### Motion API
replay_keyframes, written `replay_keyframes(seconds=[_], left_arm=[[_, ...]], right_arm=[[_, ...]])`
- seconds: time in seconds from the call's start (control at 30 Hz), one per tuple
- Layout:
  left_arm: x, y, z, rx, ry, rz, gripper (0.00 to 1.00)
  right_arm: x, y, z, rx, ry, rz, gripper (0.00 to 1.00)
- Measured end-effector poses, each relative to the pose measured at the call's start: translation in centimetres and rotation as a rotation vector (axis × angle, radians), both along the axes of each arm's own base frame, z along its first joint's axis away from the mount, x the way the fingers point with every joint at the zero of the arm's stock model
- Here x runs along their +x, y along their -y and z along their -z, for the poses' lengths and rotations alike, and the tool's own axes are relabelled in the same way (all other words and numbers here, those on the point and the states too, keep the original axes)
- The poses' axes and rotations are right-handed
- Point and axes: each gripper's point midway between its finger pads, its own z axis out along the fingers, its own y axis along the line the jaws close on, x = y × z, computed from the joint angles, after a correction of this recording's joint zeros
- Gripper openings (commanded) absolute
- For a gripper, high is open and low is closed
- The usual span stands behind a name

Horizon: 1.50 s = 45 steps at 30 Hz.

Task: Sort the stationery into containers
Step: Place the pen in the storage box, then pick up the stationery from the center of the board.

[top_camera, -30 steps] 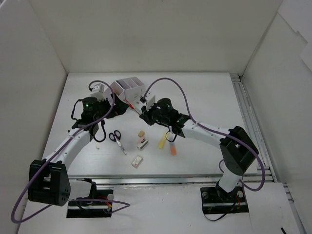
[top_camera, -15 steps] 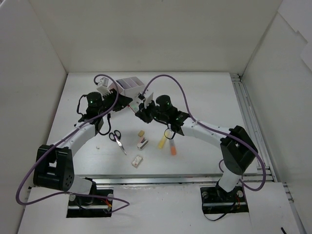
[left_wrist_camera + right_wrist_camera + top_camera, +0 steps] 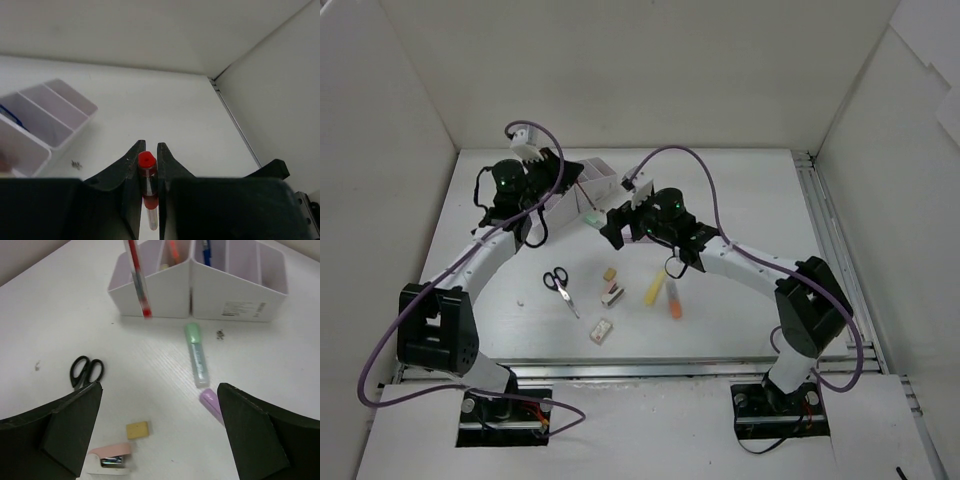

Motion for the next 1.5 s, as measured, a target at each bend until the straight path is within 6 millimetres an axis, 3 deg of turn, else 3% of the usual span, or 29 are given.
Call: replay_keyframes(seconds=[0.17,0.27,0.43,0.63,0.83,0.87,0.93,0.97,1.1,1.2,1.33,1.5], left_arm=[[5.6,-2.4,-6.2,0.05,0.172,-0.094,0.0],[9.0,-3.6,-7.8,0.095,0.241,-0.135,0.0],[13.5,-4.4,-5.3,0.165,0.236,-0.156,0.0],[16.7,-4.7,1.0,0.23,0.149,-0.17,0.0],[16.7,-5.5,5.4,0.27,0.064,-0.201,0.01],[16.5,-5.6,5.9,0.274,0.055,-0.205,0.17],[16.3,-5.8,6.9,0.287,0.037,-0.206,0.38],[16.2,-5.9,7.4,0.291,0.028,-0.211,0.61],[16.0,-6.1,8.2,0.291,0.005,-0.219,0.81],[15.6,-6.0,6.9,0.282,0.018,-0.218,0.99],[14.2,-5.8,2.9,0.264,0.07,-0.207,0.99],[10.2,-5.9,-2.6,0.246,0.146,-0.199,1.0]], right_arm=[[2.7,4.8,0.8,-0.016,-0.025,0.11,0.98],[3.8,7.3,1.9,-0.043,-0.058,0.165,0.98],[4.0,10.4,4.5,-0.12,-0.107,0.244,0.98],[4.6,13.0,5.8,-0.192,-0.118,0.307,0.98],[5.2,14.9,6.3,-0.241,-0.113,0.351,0.98],[5.3,15.1,6.3,-0.251,-0.109,0.352,0.98],[5.5,15.4,6.4,-0.275,-0.095,0.339,0.98],[5.6,15.3,6.5,-0.288,-0.085,0.319,0.98],[7.0,13.7,6.8,-0.352,-0.066,0.191,0.98],[9.1,11.8,7.5,-0.4,-0.05,0.08,0.98],[10.2,9.8,10.1,-0.433,-0.074,-0.052,0.98],[8.5,9.4,14.0,-0.464,-0.171,-0.157,0.98]])
